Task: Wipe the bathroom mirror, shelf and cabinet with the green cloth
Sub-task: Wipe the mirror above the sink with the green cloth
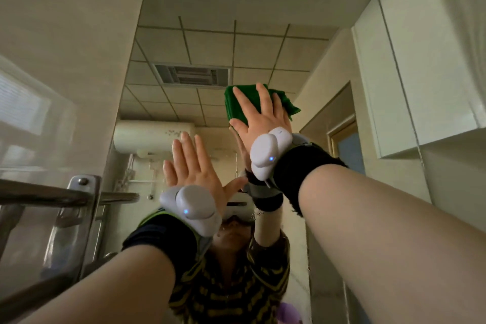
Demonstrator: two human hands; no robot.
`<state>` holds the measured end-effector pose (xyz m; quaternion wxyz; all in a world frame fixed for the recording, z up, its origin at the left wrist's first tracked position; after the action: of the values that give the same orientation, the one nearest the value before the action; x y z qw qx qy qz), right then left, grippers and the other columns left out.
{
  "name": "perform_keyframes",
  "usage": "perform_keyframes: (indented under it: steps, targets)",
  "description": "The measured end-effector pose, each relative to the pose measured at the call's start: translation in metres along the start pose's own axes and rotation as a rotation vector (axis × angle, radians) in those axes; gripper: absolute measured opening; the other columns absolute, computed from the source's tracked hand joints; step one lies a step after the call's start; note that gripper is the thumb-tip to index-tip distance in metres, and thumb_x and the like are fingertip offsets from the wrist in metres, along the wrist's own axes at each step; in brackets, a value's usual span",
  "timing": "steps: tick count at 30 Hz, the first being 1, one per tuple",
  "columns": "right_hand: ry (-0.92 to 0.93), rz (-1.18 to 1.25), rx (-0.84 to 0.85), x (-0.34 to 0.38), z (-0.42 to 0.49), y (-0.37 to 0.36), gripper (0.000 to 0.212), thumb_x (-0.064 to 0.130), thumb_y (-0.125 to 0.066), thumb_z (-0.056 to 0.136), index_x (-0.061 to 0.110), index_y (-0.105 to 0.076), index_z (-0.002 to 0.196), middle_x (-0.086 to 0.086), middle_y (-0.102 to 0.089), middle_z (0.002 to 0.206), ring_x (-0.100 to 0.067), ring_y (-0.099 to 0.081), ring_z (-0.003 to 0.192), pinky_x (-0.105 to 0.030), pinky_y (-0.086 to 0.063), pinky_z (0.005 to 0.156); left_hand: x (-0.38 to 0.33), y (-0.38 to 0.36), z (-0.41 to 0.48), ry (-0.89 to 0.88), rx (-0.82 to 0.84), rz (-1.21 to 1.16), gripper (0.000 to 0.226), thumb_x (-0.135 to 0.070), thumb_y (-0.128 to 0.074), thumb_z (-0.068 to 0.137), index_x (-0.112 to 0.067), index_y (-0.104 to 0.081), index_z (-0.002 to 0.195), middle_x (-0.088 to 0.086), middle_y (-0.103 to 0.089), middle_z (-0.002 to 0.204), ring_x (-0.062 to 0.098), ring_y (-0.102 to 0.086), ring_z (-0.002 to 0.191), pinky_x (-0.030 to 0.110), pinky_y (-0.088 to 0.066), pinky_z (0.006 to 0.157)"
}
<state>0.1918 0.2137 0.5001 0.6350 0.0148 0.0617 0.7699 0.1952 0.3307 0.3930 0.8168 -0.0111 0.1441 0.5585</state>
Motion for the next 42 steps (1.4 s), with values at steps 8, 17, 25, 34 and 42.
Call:
perform_keyframes:
  steps: [8, 17, 25, 34, 42]
  targets:
    - [0.045, 0.0, 0.039, -0.001, -0.037, 0.005, 0.059, 0.053, -0.041, 0.09, 0.051, -0.011, 0.141, 0.007, 0.002, 0.154, -0.03, -0.002, 0.14, -0.044, -0.007, 0.113, 0.0, -0.014, 0.006, -0.014, -0.05, -0.011, 0.119, -0.077, -0.052, 0.058, 0.003, -0.028, 0.142, 0.026, -0.025, 0.148, 0.043, -0.024, 0.136, 0.055, -0.014, 0.107]
    - [0.114, -0.021, 0.151, -0.014, -0.075, 0.016, 0.06, 0.053, -0.038, 0.091, 0.054, -0.003, 0.14, 0.016, 0.012, 0.152, -0.023, 0.007, 0.14, -0.041, -0.002, 0.113, -0.007, -0.006, 0.004, 0.003, -0.15, -0.097, 0.119, -0.072, -0.053, 0.045, 0.005, -0.042, 0.135, 0.027, -0.037, 0.141, 0.045, -0.035, 0.131, 0.051, -0.016, 0.102]
    - [0.08, -0.048, 0.073, -0.037, -0.045, 0.017, 0.059, 0.057, -0.039, 0.088, 0.054, -0.007, 0.139, 0.011, 0.003, 0.154, -0.03, -0.002, 0.14, -0.045, -0.008, 0.112, -0.005, -0.01, 0.006, -0.029, -0.086, -0.082, 0.117, -0.079, -0.041, 0.049, 0.004, -0.047, 0.131, 0.028, -0.046, 0.135, 0.046, -0.045, 0.122, 0.056, -0.034, 0.096]
    - [-0.071, -0.083, -0.088, -0.057, -0.024, 0.027, 0.06, 0.052, -0.044, 0.088, 0.047, -0.018, 0.142, 0.001, -0.01, 0.154, -0.034, -0.014, 0.137, -0.045, -0.018, 0.111, 0.0, -0.015, 0.01, -0.034, -0.122, -0.04, 0.119, -0.084, -0.035, 0.048, 0.001, -0.049, 0.131, 0.025, -0.048, 0.134, 0.041, -0.041, 0.125, 0.048, -0.022, 0.096]
    - [-0.037, -0.092, -0.003, -0.055, -0.072, 0.033, 0.06, 0.054, -0.038, 0.09, 0.05, -0.007, 0.142, 0.008, 0.004, 0.154, -0.027, -0.003, 0.14, -0.041, -0.007, 0.113, -0.002, -0.007, 0.003, -0.002, -0.118, -0.064, 0.124, -0.074, -0.057, 0.049, -0.004, -0.023, 0.146, 0.019, -0.017, 0.153, 0.036, -0.014, 0.142, 0.048, -0.006, 0.11]
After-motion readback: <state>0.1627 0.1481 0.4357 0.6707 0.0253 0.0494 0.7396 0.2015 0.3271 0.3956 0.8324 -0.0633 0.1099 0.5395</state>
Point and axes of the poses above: each hand's wrist, its own z-axis towards the middle knuckle, its own y-axis out of the back of the hand, x = y × z, the point moved 2 cm from there along z, towards the middle knuckle
